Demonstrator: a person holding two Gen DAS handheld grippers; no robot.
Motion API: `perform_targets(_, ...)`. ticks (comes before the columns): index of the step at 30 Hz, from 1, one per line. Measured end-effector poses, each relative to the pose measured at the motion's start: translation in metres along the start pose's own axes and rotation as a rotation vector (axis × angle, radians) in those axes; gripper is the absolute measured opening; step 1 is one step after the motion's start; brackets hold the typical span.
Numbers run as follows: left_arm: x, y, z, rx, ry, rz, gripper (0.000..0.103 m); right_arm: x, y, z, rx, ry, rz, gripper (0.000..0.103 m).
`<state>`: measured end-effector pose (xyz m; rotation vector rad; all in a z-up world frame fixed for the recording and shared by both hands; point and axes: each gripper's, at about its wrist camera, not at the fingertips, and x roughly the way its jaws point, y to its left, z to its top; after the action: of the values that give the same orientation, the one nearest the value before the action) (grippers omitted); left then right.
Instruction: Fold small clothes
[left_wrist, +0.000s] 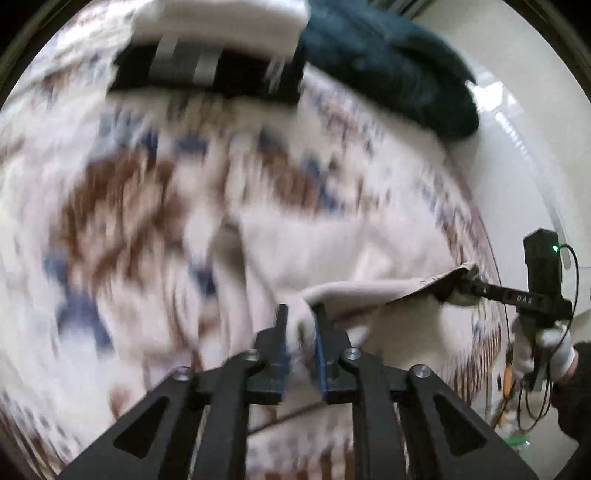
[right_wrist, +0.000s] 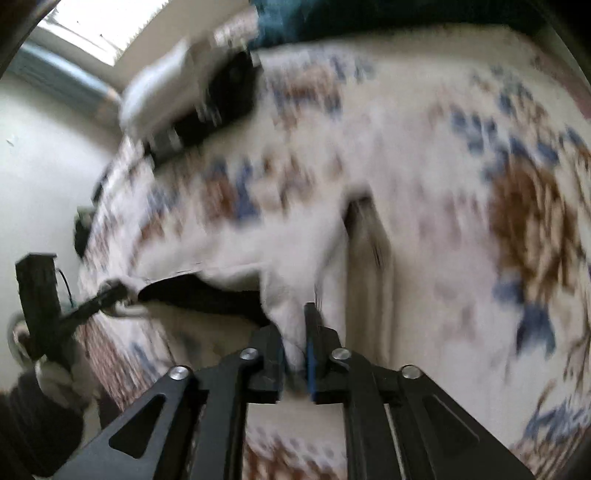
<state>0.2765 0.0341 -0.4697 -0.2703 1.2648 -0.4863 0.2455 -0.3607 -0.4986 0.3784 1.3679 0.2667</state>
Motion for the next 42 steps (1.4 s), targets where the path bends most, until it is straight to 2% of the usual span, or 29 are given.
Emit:
perform_targets(1, 0.001, 0.006, -0.009, -0.032, 0.024, -0.001, 0.022, 0.003, -0.005, -0.006, 0.008, 0.024, -0.009, 0.039)
perform_targets(2, -0.001, 0.010, -0.017, -0.060, 0.039, -0.011, 0.028, 0.004, -0.009, -0.011, 0.012, 0.040, -0.017, 0.044)
perform_targets(3, -0.005, 0.016, -0.024, -0.095, 0.045, -0.023, 0.029, 0.002, -0.013, -0.015, 0.020, 0.048, -0.027, 0.048)
perform_targets(4, -0.010, 0.021, -0.028, -0.130, 0.042, -0.020, 0.030, 0.000, -0.017, -0.016, 0.037, 0.046, -0.033, 0.049)
perform_targets(6, -0.019, 0.034, -0.030, -0.242, 0.024, -0.038, 0.044, -0.011, -0.031, -0.018, 0.129, 0.021, 0.000, 0.052)
perform_targets(7, -0.023, 0.038, -0.028, -0.289, 0.007, -0.043, 0.045, -0.016, -0.037, -0.018, 0.178, -0.003, 0.023, 0.052)
perform_targets(9, -0.025, 0.047, -0.023, -0.389, -0.030, -0.102, 0.046, -0.027, -0.049, -0.018, 0.283, -0.050, 0.078, 0.052)
perform_targets(10, -0.024, 0.049, -0.018, -0.420, -0.048, -0.100, 0.046, -0.033, -0.057, -0.019, 0.347, -0.081, 0.108, 0.052)
perform_targets(16, -0.039, 0.050, 0.003, -0.502, -0.172, -0.049, 0.046, -0.060, -0.089, -0.031, 0.588, -0.241, 0.070, 0.052)
perform_targets(18, -0.036, 0.055, 0.006, -0.518, -0.156, -0.020, 0.046, -0.058, -0.096, -0.032, 0.639, -0.242, 0.105, 0.052)
perform_targets(21, -0.015, 0.057, 0.005, -0.533, -0.094, -0.036, 0.046, -0.040, -0.091, -0.019, 0.643, -0.190, 0.170, 0.052)
perform_targets(23, 0.006, 0.049, -0.001, -0.524, -0.016, -0.071, 0.046, -0.023, -0.082, -0.010, 0.619, -0.145, 0.159, 0.052)
perform_targets(25, 0.030, 0.040, -0.008, -0.518, 0.074, -0.061, 0.046, 0.000, -0.074, 0.000, 0.591, -0.066, 0.127, 0.052)
perform_targets(26, 0.039, 0.035, -0.011, -0.505, 0.097, -0.069, 0.046, 0.008, -0.072, 0.001, 0.588, -0.038, 0.120, 0.052)
perform_targets(28, 0.048, 0.025, -0.015, -0.470, 0.099, -0.008, 0.042, 0.014, -0.065, 0.001, 0.579, -0.017, 0.091, 0.050)
perform_targets(29, 0.047, 0.021, -0.016, -0.455, 0.084, 0.000, 0.024, 0.012, -0.061, 0.000, 0.566, -0.032, 0.085, 0.033)
perform_targets(30, 0.045, 0.017, -0.015, -0.433, 0.073, 0.016, 0.008, 0.010, -0.056, 0.000, 0.547, -0.030, 0.068, 0.012)
perform_targets(33, 0.026, 0.008, -0.010, -0.379, 0.031, 0.036, 0.007, -0.004, -0.044, -0.006, 0.528, -0.037, 0.057, 0.008)
perform_targets(36, 0.009, 0.014, -0.004, -0.369, 0.025, 0.029, 0.007, -0.018, -0.037, -0.011, 0.507, -0.029, 0.034, 0.007)
perform_targets(39, 0.008, 0.028, 0.000, -0.346, 0.069, 0.047, 0.007, -0.020, -0.037, -0.018, 0.485, 0.011, 0.003, 0.007)
perform_targets(41, 0.024, 0.035, 0.002, -0.327, 0.114, 0.080, 0.008, -0.013, -0.041, -0.022, 0.471, 0.045, -0.032, 0.007)
perform_targets(42, 0.032, 0.039, 0.002, -0.327, 0.140, 0.062, 0.011, 0.000, -0.045, -0.022, 0.462, 0.098, -0.037, 0.007)
